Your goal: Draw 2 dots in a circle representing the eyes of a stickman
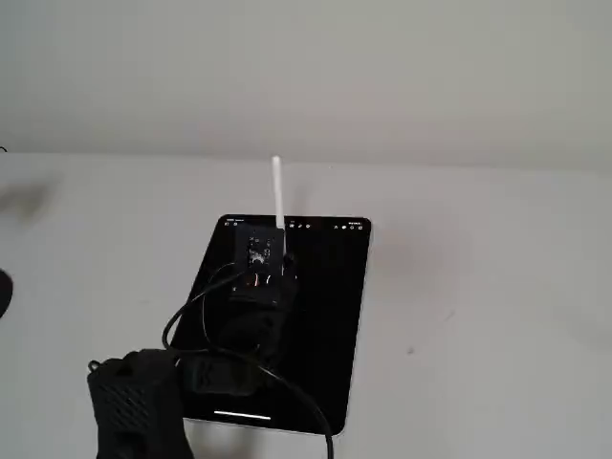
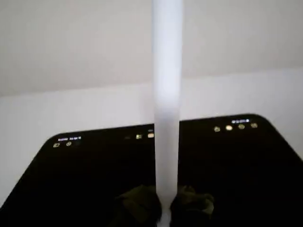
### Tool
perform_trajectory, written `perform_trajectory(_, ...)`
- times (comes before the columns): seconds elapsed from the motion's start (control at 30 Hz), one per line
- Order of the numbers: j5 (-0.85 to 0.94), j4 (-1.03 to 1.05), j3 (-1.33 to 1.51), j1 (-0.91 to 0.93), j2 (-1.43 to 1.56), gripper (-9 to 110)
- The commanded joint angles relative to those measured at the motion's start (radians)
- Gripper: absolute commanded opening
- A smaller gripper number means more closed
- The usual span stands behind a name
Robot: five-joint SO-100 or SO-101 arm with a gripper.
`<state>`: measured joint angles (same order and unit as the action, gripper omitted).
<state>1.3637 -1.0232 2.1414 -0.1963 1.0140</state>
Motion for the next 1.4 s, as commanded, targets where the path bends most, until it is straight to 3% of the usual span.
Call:
perform_trajectory(0.0,0.011,-0.040,-0.049,-0.005,0.008,0)
perform_trajectory(0.27,0.023,-0.084,-0.048,-0.005,0.009,0)
perform_trajectory(0.63,-0.284,0.236,-0.034,0.112,0.448,0)
perform_trajectory(1.13,-1.100,1.431,-0.034,0.091,1.275,0)
perform_trajectory(1.23,-1.172,1.651,-0.015,0.072,1.456,0)
perform_trajectory(1.37,-1.184,1.792,0.129,0.037,1.769,0)
